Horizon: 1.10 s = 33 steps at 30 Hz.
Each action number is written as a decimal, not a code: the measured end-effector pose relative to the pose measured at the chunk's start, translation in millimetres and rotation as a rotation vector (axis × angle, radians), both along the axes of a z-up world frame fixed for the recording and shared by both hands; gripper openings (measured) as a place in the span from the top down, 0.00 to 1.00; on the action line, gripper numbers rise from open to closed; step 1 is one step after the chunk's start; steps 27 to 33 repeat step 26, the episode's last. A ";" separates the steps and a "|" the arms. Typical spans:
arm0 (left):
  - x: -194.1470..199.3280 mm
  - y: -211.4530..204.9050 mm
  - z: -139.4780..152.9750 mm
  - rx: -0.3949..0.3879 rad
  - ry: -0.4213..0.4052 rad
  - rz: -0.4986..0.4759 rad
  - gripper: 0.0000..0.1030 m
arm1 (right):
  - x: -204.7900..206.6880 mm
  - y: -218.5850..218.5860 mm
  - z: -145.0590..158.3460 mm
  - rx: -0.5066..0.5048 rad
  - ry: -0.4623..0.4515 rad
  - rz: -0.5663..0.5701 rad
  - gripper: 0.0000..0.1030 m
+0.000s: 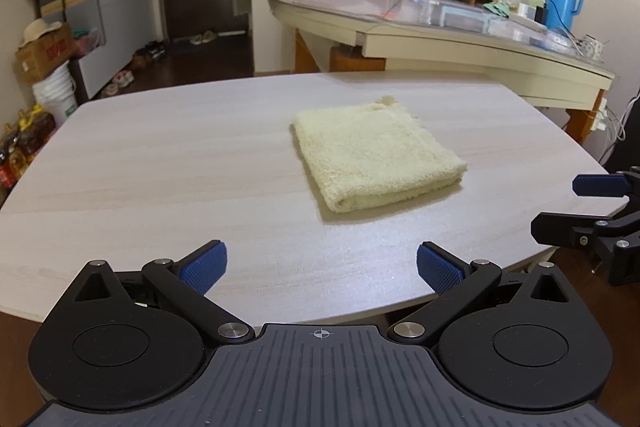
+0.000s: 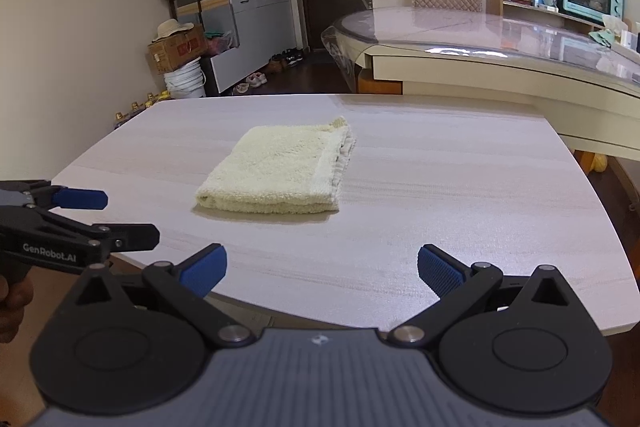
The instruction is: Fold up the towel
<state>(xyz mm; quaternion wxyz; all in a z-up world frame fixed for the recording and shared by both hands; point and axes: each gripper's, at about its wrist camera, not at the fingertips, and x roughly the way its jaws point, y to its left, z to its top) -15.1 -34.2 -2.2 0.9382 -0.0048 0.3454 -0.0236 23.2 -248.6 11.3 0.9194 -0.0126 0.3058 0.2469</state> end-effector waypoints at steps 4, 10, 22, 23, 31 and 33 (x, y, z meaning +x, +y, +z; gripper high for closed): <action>-0.7 -2.5 0.7 0.002 -0.008 -0.010 0.00 | 0.2 -0.4 -1.1 0.001 0.001 -0.006 0.00; -0.4 -4.5 -0.3 0.005 -0.011 -0.008 0.00 | 1.1 -1.7 -3.6 0.000 0.009 -0.008 0.00; -0.7 -7.7 -0.2 0.014 -0.033 -0.014 0.00 | 1.5 -2.5 -6.1 -0.002 0.016 -0.010 0.00; -1.8 -8.5 0.2 0.018 -0.045 -0.013 0.00 | 1.2 -2.9 -6.2 -0.002 0.016 -0.011 0.00; -3.6 -9.1 0.6 0.010 -0.059 -0.022 0.00 | 0.9 -3.5 -6.1 0.000 0.013 -0.013 0.00; -3.6 -9.1 0.6 0.010 -0.059 -0.022 0.00 | 0.9 -3.5 -6.1 0.000 0.013 -0.013 0.00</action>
